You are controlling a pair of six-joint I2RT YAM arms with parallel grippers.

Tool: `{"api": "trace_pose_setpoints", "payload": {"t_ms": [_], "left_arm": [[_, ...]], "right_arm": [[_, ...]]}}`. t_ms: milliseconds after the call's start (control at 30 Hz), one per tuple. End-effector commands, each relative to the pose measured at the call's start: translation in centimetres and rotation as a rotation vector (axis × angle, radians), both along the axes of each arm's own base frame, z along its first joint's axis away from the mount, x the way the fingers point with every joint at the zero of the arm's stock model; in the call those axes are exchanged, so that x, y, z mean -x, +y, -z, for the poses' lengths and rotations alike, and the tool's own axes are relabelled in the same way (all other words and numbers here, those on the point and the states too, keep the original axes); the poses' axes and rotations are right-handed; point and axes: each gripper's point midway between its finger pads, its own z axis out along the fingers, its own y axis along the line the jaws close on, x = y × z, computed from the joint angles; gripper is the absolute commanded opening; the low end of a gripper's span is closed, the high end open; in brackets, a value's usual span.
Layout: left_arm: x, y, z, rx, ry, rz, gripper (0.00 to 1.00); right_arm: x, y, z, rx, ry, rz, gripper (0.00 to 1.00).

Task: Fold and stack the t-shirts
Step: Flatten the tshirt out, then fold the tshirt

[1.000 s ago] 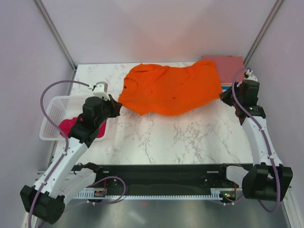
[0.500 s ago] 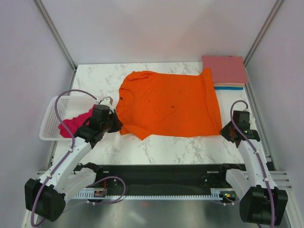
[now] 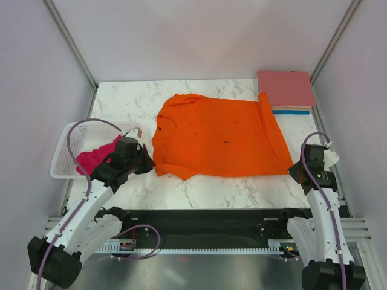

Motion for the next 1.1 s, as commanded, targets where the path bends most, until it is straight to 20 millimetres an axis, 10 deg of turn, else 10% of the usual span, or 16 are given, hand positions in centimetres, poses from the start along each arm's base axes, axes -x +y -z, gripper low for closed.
{"api": "trace_pose_setpoints", "payload": {"t_ms": [0, 433, 1067], "left_arm": [[0.5, -0.5, -0.8, 0.045, -0.002, -0.009, 0.02], [-7.0, -2.8, -1.7, -0.054, 0.017, 0.046, 0.02], [-18.5, -2.3, -1.7, -0.167, 0.026, 0.03, 0.02]], "right_arm": [[0.2, -0.5, -1.8, 0.019, -0.038, 0.039, 0.0], [-6.0, -0.9, 2.2, 0.036, 0.009, -0.043, 0.0], [-14.3, -1.2, 3.0, 0.035, 0.019, -0.215, 0.0]]}}
